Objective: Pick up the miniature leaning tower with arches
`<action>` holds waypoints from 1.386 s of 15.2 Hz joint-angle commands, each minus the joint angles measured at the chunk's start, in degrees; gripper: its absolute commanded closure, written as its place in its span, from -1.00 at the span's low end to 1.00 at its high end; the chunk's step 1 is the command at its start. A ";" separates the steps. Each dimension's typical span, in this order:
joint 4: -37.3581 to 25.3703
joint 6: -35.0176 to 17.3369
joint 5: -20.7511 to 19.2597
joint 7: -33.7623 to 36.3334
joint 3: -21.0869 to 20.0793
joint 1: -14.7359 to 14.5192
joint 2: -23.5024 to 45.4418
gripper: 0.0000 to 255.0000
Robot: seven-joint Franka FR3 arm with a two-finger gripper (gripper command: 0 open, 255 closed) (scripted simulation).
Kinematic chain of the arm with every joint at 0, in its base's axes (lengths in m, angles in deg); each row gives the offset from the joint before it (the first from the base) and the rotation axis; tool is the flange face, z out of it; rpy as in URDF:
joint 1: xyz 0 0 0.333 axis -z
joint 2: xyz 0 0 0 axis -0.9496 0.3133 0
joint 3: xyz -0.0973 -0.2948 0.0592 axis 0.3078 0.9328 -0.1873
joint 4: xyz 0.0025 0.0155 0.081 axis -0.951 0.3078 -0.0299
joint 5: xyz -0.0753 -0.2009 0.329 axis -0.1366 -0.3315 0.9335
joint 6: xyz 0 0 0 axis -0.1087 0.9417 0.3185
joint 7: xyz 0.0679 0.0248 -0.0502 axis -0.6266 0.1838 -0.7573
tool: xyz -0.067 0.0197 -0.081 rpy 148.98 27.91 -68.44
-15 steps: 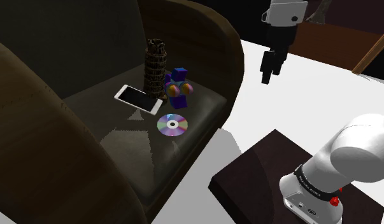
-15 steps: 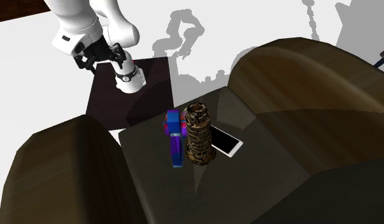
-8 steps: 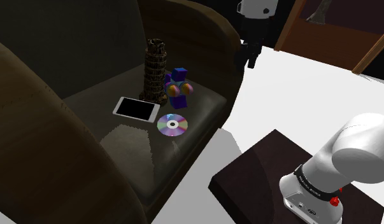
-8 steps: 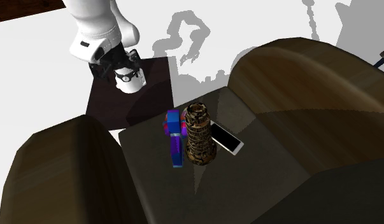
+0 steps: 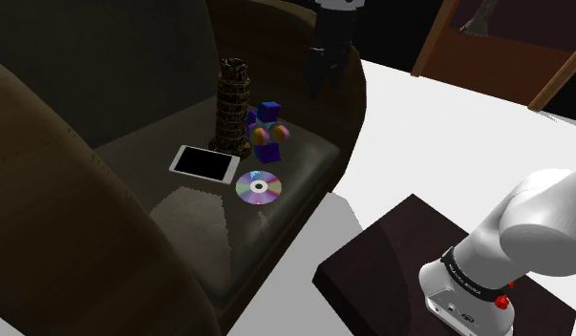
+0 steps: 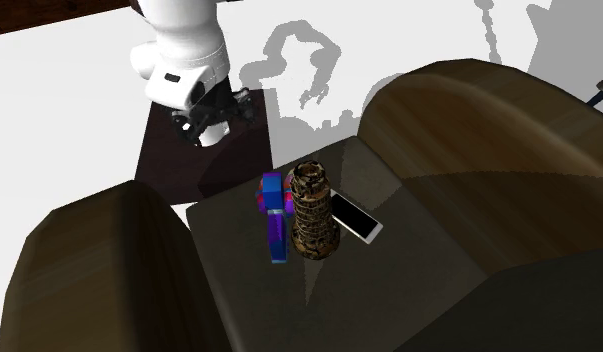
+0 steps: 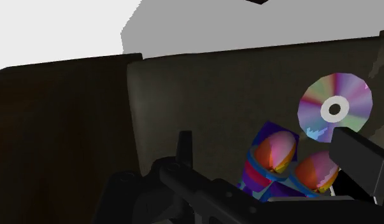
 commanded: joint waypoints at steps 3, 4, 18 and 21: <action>-7.71 -1.20 -1.26 2.22 -2.43 -1.22 6.50 -1.00; -9.81 -1.32 -1.74 2.73 -2.98 -1.53 8.16 -1.00; -30.33 -2.53 -8.85 7.64 -7.25 -6.52 25.11 -1.00; -27.41 -5.03 -8.69 7.64 -7.19 -6.33 24.65 -1.00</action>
